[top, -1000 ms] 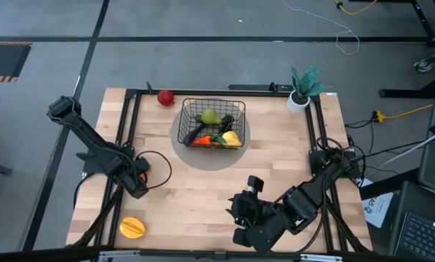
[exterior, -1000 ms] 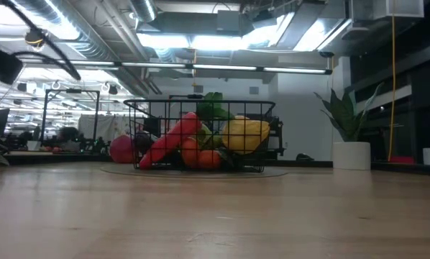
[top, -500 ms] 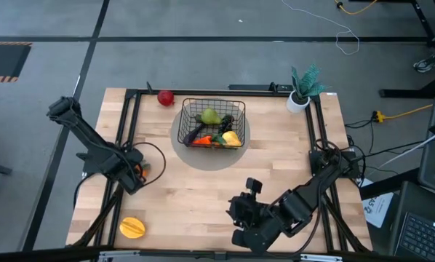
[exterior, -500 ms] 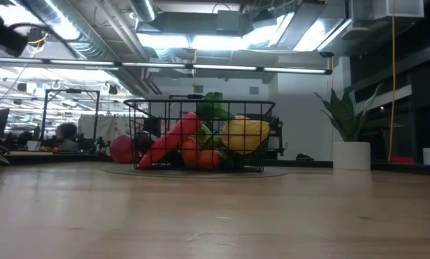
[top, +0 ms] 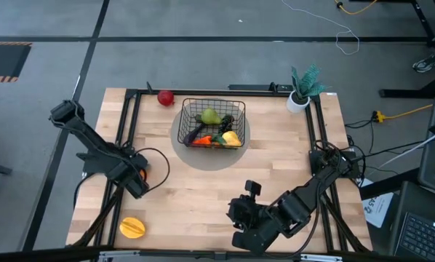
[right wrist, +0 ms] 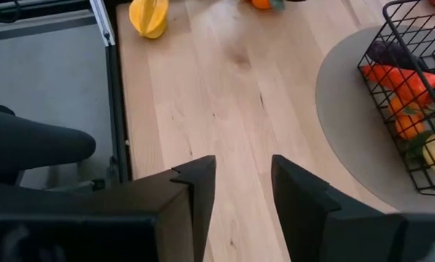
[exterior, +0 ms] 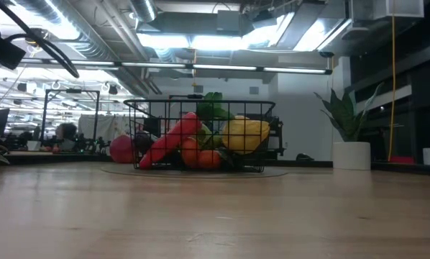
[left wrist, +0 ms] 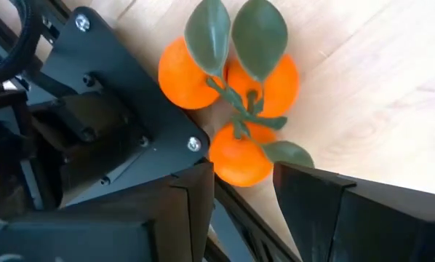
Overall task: Build produce basket
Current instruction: Put the orange tangerines into the black wire basket
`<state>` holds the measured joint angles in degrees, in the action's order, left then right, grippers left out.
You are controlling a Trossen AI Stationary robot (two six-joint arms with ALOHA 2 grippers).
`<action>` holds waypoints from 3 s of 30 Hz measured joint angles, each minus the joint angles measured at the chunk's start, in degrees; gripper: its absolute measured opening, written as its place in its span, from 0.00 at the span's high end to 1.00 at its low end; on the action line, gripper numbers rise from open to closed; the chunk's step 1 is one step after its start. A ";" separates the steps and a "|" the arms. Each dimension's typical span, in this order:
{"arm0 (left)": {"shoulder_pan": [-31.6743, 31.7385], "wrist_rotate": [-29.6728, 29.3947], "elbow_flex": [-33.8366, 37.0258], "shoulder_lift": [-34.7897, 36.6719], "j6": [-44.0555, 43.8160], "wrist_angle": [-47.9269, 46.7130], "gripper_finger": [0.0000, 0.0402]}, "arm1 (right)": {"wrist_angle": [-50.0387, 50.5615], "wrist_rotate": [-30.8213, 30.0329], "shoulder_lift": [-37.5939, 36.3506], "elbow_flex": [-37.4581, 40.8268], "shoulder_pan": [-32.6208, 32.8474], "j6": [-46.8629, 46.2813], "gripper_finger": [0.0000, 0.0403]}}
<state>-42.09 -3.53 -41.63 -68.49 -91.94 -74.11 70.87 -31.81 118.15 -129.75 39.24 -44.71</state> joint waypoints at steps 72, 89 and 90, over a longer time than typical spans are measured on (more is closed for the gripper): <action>7.19 -7.72 -0.43 -7.43 10.54 3.67 0.99 | -0.35 -0.04 -0.02 -0.07 0.00 -0.04 0.69; 10.17 -31.20 -28.95 -3.93 55.71 5.74 1.00 | -0.31 -0.05 -0.02 -0.07 0.00 0.05 0.69; 11.41 -33.19 -30.46 -3.79 58.88 6.02 1.00 | -0.31 -0.04 -0.02 -0.07 0.00 0.05 0.69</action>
<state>-30.68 -36.72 -72.09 -72.28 -33.06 -68.09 70.57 -31.86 118.13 -129.82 39.24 -44.66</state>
